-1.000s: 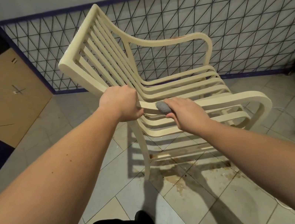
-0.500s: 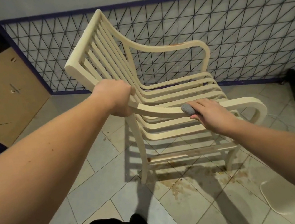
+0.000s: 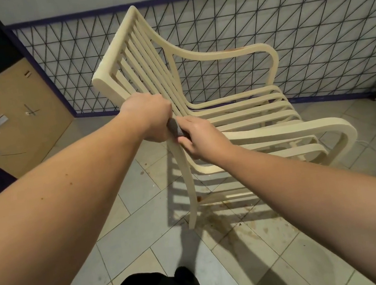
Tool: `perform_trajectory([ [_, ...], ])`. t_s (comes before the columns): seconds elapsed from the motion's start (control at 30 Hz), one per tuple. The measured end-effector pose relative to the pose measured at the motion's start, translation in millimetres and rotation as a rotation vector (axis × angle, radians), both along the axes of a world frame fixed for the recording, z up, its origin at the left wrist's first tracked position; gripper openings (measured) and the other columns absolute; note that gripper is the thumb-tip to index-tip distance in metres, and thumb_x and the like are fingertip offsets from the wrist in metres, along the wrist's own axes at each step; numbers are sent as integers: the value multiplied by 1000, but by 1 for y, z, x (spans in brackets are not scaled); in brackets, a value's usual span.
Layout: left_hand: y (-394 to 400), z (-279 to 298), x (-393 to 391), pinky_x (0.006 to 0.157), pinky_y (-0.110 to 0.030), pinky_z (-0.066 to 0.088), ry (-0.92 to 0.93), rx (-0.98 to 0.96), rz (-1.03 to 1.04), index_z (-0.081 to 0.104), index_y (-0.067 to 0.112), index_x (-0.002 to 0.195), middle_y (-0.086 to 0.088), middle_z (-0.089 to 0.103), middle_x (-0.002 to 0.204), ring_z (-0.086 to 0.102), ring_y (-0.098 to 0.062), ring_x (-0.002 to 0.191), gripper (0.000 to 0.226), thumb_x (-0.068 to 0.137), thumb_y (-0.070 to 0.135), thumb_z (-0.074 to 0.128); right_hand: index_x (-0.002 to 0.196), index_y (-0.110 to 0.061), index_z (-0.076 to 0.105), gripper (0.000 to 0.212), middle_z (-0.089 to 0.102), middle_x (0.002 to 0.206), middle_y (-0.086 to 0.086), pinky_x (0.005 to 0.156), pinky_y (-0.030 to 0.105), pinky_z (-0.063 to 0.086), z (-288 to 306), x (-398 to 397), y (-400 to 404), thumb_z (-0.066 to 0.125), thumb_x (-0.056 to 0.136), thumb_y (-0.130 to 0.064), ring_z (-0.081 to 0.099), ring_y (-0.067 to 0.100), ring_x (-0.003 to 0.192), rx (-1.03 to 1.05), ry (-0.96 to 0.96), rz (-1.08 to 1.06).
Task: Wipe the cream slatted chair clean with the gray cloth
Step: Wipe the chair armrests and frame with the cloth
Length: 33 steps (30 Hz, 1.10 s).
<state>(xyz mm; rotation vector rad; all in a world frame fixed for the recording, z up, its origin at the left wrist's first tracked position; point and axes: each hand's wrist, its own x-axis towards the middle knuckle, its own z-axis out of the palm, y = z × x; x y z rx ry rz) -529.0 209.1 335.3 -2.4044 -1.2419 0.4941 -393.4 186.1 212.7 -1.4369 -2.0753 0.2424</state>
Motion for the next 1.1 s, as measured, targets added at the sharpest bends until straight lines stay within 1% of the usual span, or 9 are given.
perform_trajectory([
  [0.17, -1, 1, 0, 60, -32, 54, -9, -2, 2, 67, 22, 83, 2, 55, 69, 59, -22, 67, 13, 83, 35, 66, 128, -20, 60, 40, 66, 123, -1, 95, 32, 46, -16, 16, -12, 68, 89, -26, 58, 21, 114, 28, 86, -29],
  [0.43, 1, -2, -1, 57, -33, 53, -25, -18, 32, 73, 27, 97, 5, 59, 73, 58, -16, 66, 19, 80, 36, 74, 135, -16, 54, 42, 63, 129, 4, 95, 44, 48, -45, 139, -55, 59, 94, -22, 58, 28, 116, 44, -268, -127],
  [0.5, -1, -2, 0, 61, -34, 58, -31, -12, 37, 73, 27, 98, 5, 60, 74, 59, -16, 68, 20, 80, 36, 75, 135, -19, 55, 43, 63, 131, 1, 94, 42, 50, -38, 162, -66, 59, 92, -20, 58, 28, 118, 32, -294, -165],
  [0.6, -4, 0, 0, 67, -37, 61, -39, -10, 49, 72, 28, 97, 5, 59, 74, 59, -17, 70, 19, 80, 35, 74, 116, -23, 60, 30, 63, 121, -10, 83, 32, 47, -28, 192, -80, 63, 90, -9, 59, 21, 113, 2, -263, -152],
  [0.7, -5, 1, 1, 69, -39, 61, -53, -12, 54, 73, 28, 98, 5, 59, 74, 60, -18, 71, 20, 80, 35, 74, 119, -21, 68, 35, 68, 123, -7, 95, 34, 51, -21, 212, -82, 69, 87, -5, 63, 19, 116, 5, -235, -149],
  [0.77, -6, 1, 1, 69, -39, 61, -52, -12, 60, 72, 28, 98, 5, 59, 74, 60, -18, 70, 20, 80, 36, 74, 109, -22, 68, 28, 70, 112, -8, 92, 30, 50, -20, 212, -80, 70, 87, -5, 65, 16, 107, -11, -231, -141],
  [0.9, -7, 3, 1, 68, -39, 61, -54, -22, 56, 73, 28, 99, 5, 60, 75, 61, -19, 71, 21, 79, 37, 74, 86, -26, 47, 24, 55, 86, -15, 72, 31, 42, -17, 179, -72, 64, 91, -10, 54, 11, 84, -26, -213, -91],
  [1.0, -8, 3, -1, 67, -38, 61, -46, -20, 51, 73, 27, 99, 4, 60, 76, 61, -20, 71, 22, 80, 37, 72, 86, -24, 47, 15, 57, 84, -9, 67, 34, 41, -15, 131, -52, 60, 94, -22, 54, 20, 79, -41, -203, 1],
  [1.1, -9, 3, -1, 68, -38, 61, -42, -22, 45, 73, 26, 101, 3, 59, 76, 62, -21, 73, 23, 81, 37, 72, 104, -24, 61, 12, 66, 96, -5, 71, 33, 41, -8, 74, -27, 56, 98, -32, 56, 19, 87, -162, -97, 2],
])
